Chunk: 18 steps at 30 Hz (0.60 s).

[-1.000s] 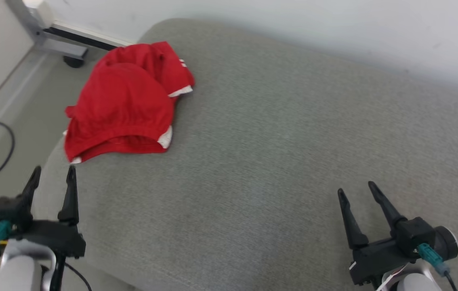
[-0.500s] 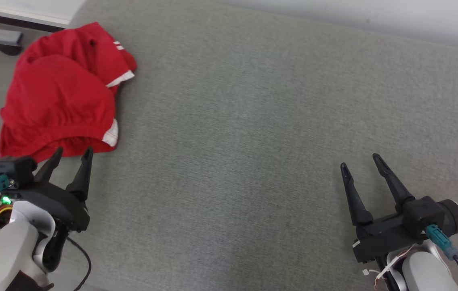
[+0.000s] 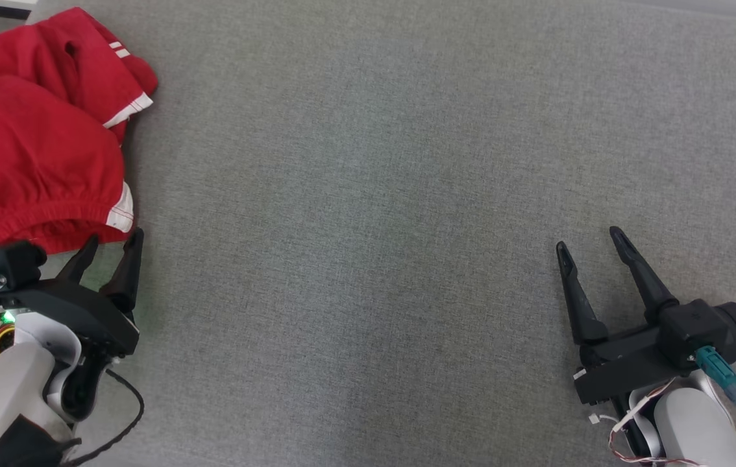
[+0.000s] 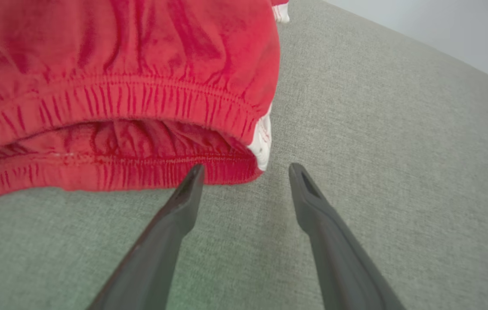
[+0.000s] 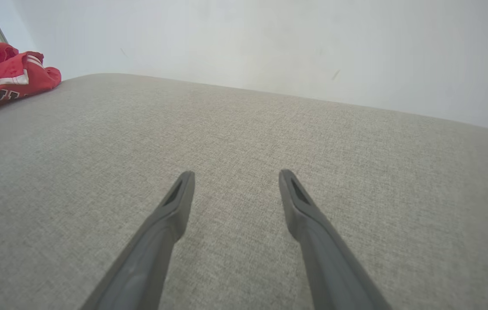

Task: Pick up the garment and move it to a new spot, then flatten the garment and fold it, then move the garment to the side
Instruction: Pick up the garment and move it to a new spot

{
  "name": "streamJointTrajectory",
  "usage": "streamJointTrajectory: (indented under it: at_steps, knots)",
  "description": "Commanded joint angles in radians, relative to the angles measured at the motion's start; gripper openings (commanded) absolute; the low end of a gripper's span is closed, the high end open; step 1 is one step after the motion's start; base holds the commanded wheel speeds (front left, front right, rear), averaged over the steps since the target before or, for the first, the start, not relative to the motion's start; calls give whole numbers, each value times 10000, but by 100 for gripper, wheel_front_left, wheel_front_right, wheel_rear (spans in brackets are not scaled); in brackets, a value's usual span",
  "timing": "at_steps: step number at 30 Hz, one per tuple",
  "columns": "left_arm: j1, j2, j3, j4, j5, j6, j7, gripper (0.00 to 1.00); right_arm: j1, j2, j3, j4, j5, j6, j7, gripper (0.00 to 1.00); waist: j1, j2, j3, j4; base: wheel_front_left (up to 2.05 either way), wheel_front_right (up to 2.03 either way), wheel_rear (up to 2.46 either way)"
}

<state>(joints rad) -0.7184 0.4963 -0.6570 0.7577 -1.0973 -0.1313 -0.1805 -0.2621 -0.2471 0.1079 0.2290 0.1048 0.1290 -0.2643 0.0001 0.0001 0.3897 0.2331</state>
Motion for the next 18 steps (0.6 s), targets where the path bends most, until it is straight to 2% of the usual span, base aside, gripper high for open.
streamJointTrajectory:
  at_steps: [1,4,8,18]
  knots:
    - [-110,43,-27,41,-44,19,-50,100,-36,-46,36,-1,5,34,-2,100,-1,-1,99,-77,0,0,0]
    - [-445,130,-233,275,-260,19,-128,100,-182,-127,77,2,46,34,0,100,-1,-1,299,-179,0,0,0]
    - [-783,-20,-153,826,-682,19,-279,100,-228,-207,10,54,82,32,1,100,-1,-1,508,-343,0,0,0]
    - [-1394,-320,-336,2709,-875,25,-381,100,-175,-301,-126,23,60,21,12,100,-1,-1,816,-718,0,0,0]
